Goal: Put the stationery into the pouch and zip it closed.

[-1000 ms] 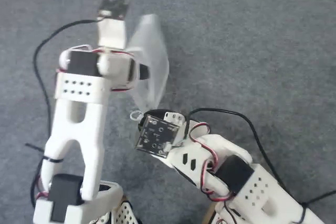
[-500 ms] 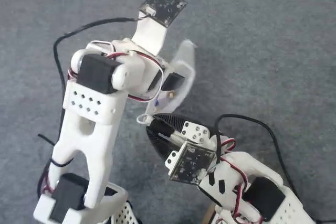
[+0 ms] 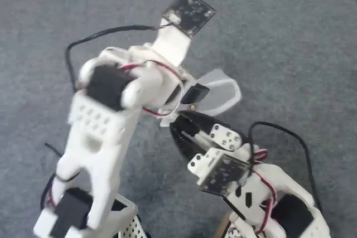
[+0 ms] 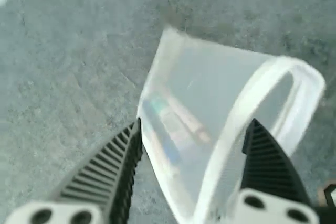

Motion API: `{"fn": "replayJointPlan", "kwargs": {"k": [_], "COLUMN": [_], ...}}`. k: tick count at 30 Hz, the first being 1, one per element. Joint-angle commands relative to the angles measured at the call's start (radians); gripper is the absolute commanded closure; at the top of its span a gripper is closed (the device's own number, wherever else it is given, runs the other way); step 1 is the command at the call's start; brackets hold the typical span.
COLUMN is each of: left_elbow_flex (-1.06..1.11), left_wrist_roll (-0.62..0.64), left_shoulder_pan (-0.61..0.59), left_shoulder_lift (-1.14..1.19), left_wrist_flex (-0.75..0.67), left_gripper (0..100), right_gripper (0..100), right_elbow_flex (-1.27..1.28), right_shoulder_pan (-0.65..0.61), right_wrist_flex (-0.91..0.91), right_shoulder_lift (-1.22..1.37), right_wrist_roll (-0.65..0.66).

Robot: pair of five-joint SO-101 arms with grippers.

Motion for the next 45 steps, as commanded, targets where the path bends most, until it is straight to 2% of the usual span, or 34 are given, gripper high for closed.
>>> {"fn": "replayJointPlan", "kwargs": {"k": [1, 6, 13, 24, 32, 38, 45], "left_elbow_flex": [-0.099, -0.102, -0.087, 0.249, 0.432, 0.601, 0.906], "left_wrist_roll": [-0.017, -0.009, -0.015, -0.155, -0.176, -0.176, -0.172], "left_shoulder_pan": [-0.003, -0.061, -0.072, -0.064, -0.063, -0.003, 0.044], "left_shoulder_lift": [-0.137, -0.160, -0.327, -0.623, -0.752, -0.845, -0.948], "left_wrist_flex": [0.035, 0.035, 0.035, 0.035, 0.006, -0.086, -0.348], "left_gripper": [70, 71, 71, 70, 70, 70, 70], "right_gripper": [99.2, 99.2, 99.2, 99.2, 99.2, 99.2, 99.2], "right_elbow_flex": [-0.017, -0.017, -0.017, -0.017, -0.025, -0.028, -0.026], "right_shoulder_pan": [0.035, 0.039, 0.177, 0.188, 0.257, 0.260, 0.262], "right_wrist_flex": [-0.018, -0.022, -0.058, -0.059, -0.071, -0.071, -0.068], "right_shoulder_lift": [-0.047, -0.058, -0.059, -0.059, -0.059, -0.108, -0.189], "right_wrist_roll": [0.015, 0.017, 0.014, 0.018, 0.014, 0.012, -0.014]}}
